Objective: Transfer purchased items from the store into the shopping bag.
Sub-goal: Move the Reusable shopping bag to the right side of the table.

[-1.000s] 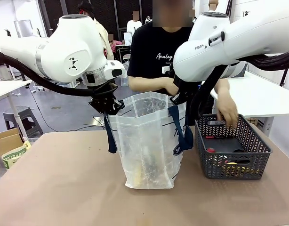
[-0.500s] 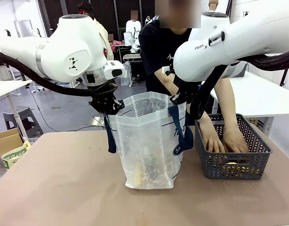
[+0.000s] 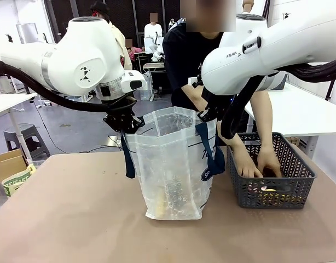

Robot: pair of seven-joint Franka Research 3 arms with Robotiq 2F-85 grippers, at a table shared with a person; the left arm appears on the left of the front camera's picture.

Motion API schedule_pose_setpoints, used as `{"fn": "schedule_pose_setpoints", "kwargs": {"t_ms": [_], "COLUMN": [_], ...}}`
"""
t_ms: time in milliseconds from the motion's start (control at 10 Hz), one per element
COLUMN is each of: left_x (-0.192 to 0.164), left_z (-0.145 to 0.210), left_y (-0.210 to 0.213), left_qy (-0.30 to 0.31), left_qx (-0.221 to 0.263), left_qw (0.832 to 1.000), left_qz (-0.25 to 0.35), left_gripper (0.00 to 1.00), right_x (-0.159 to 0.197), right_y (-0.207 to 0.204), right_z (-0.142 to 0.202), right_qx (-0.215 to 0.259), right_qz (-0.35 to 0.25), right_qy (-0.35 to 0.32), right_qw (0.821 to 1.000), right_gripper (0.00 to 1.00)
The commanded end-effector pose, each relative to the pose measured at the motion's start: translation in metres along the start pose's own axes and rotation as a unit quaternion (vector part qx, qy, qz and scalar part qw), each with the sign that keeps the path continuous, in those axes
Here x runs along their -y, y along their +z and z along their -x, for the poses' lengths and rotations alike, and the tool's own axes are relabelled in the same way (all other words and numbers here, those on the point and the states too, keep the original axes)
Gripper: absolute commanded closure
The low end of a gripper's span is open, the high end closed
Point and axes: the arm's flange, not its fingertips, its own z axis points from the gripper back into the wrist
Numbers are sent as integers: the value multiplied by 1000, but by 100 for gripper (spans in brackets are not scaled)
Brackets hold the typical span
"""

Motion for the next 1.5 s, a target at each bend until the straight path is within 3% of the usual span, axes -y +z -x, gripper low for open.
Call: {"fn": "schedule_pose_setpoints", "kwargs": {"t_ms": [0, 1400], "left_x": [-1, -1], "left_z": [0, 0], "left_y": [0, 0], "left_qy": [1, 1], "left_qx": [0, 0], "left_qw": [1000, 1000], "left_qz": [0, 0], "left_gripper": [100, 100], "right_x": [1, 1], "right_y": [-1, -1], "right_z": [1, 1], "right_qx": [0, 0], "right_qz": [0, 0], "right_qy": [-1, -1], "right_qw": [1000, 1000], "right_gripper": [100, 100]}}
